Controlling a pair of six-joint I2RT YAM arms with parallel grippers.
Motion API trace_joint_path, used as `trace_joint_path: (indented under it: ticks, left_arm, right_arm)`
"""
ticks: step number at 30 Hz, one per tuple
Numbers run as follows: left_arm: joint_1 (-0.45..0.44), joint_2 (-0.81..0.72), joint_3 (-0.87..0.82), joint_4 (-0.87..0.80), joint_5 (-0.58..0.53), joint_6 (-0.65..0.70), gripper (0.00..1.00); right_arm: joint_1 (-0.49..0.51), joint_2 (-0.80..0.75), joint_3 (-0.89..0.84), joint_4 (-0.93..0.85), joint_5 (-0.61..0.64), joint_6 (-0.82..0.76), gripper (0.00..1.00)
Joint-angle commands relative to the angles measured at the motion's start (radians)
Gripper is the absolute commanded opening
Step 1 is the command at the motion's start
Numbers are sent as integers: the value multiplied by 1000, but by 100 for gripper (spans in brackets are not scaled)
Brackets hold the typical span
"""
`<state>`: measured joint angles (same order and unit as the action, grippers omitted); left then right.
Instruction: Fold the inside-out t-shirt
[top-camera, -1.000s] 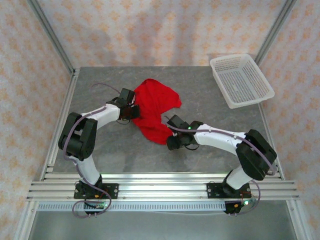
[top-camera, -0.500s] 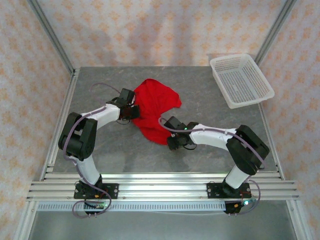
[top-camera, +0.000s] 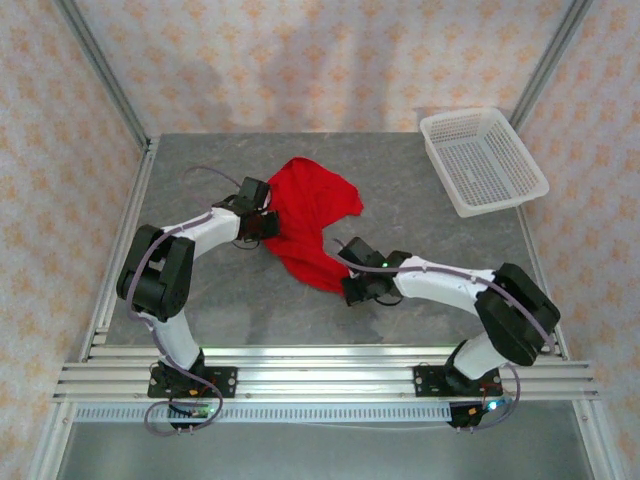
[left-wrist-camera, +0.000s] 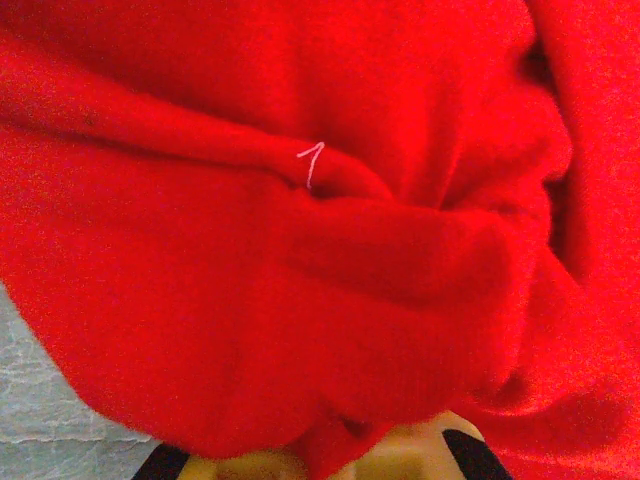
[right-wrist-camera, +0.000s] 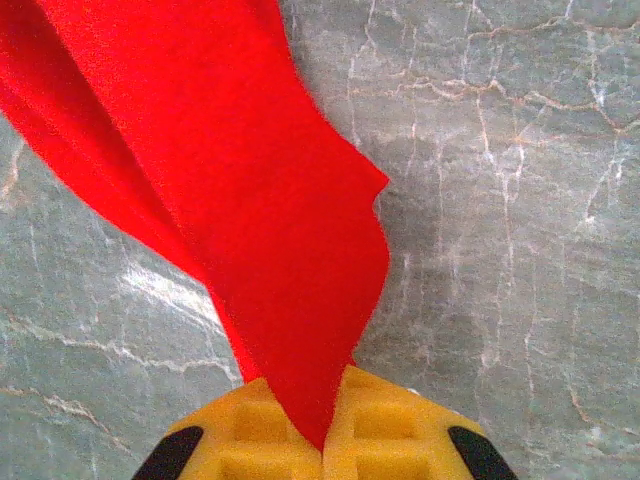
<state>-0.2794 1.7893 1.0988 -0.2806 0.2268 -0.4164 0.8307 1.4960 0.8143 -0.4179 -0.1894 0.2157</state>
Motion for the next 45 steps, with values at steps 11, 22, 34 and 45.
trace_joint_path:
  ticks: [11, 22, 34, 45]
  left_arm:
    - [167, -152, 354, -298, -55, 29, 0]
    - [-44, -374, 898, -418, -149, 152, 0]
    - [-44, 228, 1313, -603, -146, 188, 22]
    - [-89, -252, 466, -293, -136, 24, 65]
  right_arm:
    - [-1, -587, -59, -244, 187, 76, 0]
    - [32, -728, 343, -159, -346, 30, 0]
    - [-26, -524, 473, -159, 184, 384, 0]
    - [-257, -435, 249, -219, 102, 685, 0]
